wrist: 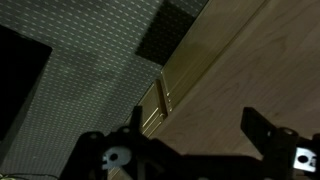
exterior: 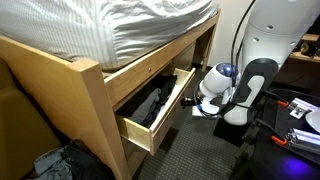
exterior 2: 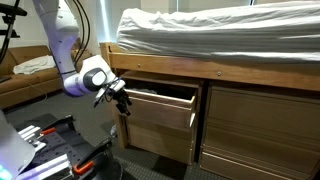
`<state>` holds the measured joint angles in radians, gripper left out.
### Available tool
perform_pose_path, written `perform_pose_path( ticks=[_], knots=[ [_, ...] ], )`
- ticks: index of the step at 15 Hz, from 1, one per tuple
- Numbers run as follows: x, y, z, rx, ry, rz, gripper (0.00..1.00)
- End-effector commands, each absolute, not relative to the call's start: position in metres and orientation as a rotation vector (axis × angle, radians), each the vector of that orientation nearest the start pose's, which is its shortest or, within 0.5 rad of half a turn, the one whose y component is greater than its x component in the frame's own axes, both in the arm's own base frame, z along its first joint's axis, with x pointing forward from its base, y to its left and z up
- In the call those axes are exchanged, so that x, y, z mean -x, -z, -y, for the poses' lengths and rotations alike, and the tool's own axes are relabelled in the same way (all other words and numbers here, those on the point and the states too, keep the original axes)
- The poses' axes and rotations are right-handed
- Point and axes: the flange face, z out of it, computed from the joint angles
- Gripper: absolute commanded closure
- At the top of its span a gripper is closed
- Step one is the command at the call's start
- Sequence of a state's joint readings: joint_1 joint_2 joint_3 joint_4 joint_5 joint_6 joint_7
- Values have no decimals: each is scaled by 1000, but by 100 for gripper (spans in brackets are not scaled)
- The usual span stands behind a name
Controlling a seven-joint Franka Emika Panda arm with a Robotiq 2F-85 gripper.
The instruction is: Close the top bedroom drawer
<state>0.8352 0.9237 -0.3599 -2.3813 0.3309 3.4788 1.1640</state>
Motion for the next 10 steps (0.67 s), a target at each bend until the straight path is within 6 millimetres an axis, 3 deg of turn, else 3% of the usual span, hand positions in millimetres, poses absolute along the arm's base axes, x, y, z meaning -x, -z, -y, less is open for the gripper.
perform_pose_path(
  ticks=[1,3,4,6,7,8,10],
  knots=[
    [-443,-23,-153,2770,529,-1215,0],
    [-434,-14,-152,2774,508,-1265,0],
    [-428,-13,-138,2835,668,-1285,0],
    [-429,-13,-138,2834,668,-1284,0],
    [-429,-15,-143,2844,565,-1241,0],
    [-439,-29,-154,2802,535,-1172,0],
    [-452,-32,-156,2779,563,-1173,0]
  ],
)
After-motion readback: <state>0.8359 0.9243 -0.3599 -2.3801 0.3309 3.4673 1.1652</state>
